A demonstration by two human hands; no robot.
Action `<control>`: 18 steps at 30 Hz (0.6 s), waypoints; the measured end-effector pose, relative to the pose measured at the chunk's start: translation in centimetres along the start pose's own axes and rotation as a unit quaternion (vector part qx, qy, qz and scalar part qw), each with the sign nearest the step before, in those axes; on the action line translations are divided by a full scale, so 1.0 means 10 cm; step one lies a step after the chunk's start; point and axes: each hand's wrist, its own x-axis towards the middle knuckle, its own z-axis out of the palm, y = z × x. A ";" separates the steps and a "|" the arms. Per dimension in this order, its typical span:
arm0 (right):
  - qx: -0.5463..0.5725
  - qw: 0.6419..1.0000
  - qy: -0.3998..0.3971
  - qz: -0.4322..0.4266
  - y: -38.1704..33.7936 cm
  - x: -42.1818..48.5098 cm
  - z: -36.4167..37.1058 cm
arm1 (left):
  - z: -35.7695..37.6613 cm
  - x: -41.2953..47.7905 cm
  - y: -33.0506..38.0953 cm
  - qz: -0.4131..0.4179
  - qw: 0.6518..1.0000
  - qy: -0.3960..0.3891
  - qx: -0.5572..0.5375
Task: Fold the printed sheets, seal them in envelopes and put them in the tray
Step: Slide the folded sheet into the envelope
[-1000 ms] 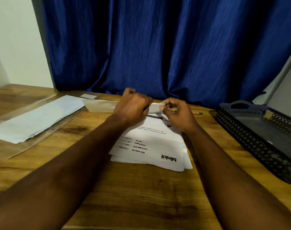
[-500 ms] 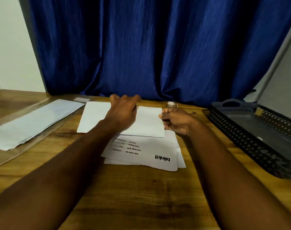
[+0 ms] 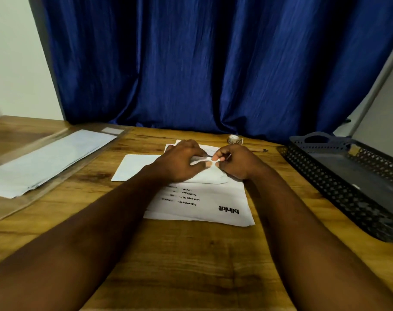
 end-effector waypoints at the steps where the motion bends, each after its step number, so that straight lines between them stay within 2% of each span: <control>1: -0.007 1.000 0.000 -0.003 -0.01 0.00 0.00 | 0.01 -0.01 0.01 0.003 1.000 -0.024 -0.001; 5: -0.022 1.000 0.005 -0.011 -0.01 -0.01 0.00 | 0.03 -0.02 0.03 -0.006 0.995 -0.092 0.035; 11: -0.013 1.000 0.008 0.006 0.03 0.01 -0.01 | 0.01 -0.02 0.06 -0.006 0.994 -0.100 0.047; 16: 0.092 0.987 0.118 0.052 0.11 0.12 0.01 | -0.05 0.00 0.12 0.000 0.994 -0.096 0.052; 18: 0.086 0.982 0.158 0.064 0.12 0.22 -0.06 | -0.09 0.02 0.17 0.001 0.995 -0.089 0.049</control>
